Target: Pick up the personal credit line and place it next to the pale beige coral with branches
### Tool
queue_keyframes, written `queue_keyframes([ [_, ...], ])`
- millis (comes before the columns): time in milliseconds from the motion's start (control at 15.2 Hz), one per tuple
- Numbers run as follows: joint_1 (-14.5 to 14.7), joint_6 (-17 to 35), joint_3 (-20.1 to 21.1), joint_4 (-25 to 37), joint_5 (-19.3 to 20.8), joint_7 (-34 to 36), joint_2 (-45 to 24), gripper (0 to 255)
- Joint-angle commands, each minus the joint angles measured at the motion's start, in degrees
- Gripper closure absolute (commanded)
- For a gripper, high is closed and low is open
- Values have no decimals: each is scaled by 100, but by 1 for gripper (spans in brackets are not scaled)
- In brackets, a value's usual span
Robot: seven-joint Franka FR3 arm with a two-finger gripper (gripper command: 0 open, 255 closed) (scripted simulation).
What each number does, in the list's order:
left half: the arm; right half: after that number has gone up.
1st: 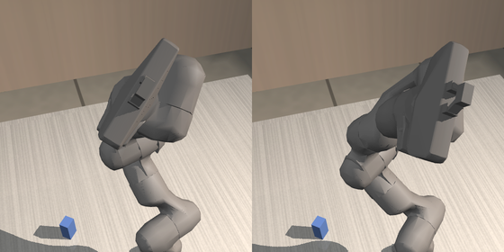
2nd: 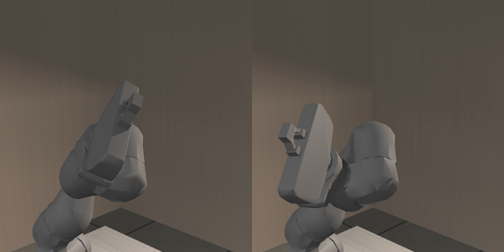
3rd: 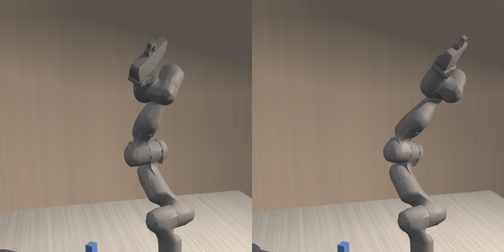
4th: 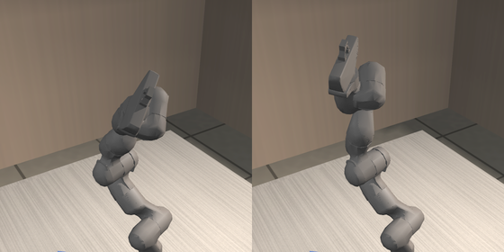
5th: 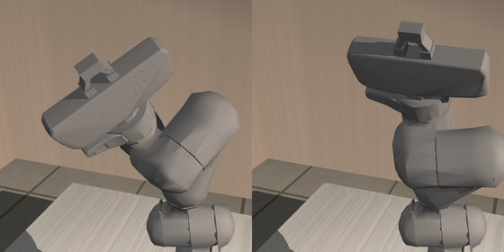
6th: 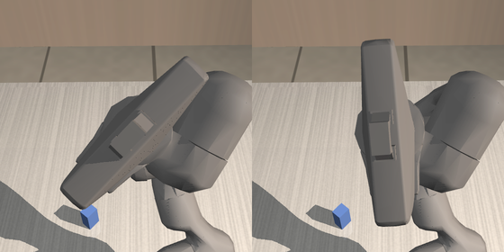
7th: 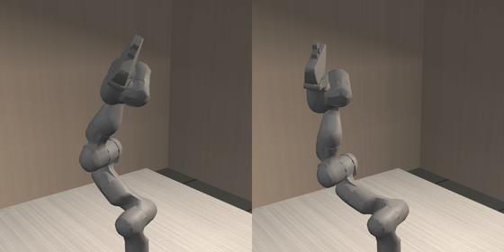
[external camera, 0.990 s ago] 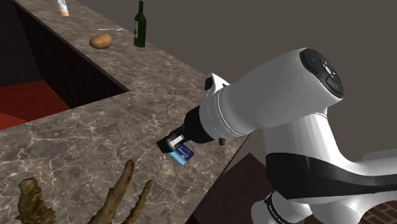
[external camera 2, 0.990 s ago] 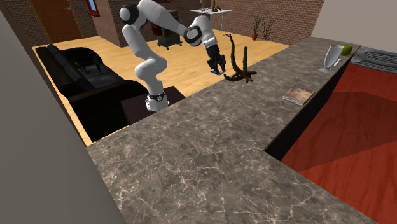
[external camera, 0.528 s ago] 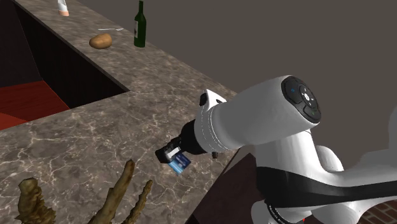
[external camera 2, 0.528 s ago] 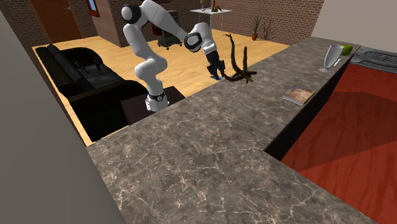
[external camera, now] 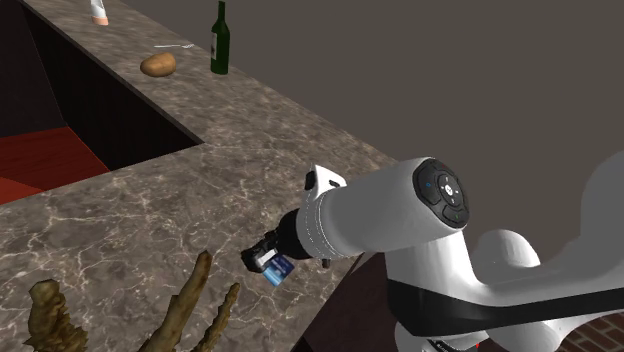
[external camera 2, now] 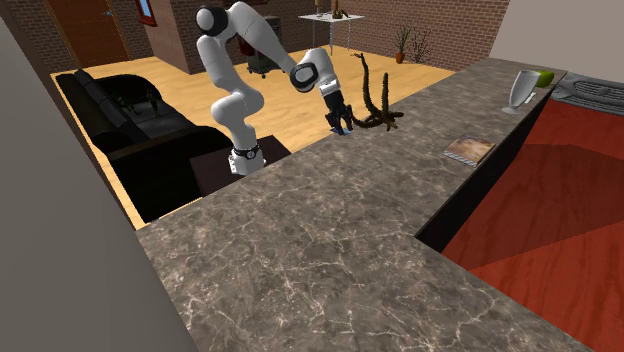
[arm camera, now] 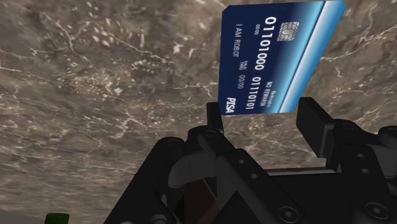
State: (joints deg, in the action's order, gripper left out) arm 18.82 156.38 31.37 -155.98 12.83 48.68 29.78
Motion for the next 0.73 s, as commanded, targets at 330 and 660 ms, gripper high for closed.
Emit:
queue_keyframes([
  [330,-526,620,516,-220,395,479,-339,255],
  [660,-1155,1077,1096,-321,811,935,-598,255],
])
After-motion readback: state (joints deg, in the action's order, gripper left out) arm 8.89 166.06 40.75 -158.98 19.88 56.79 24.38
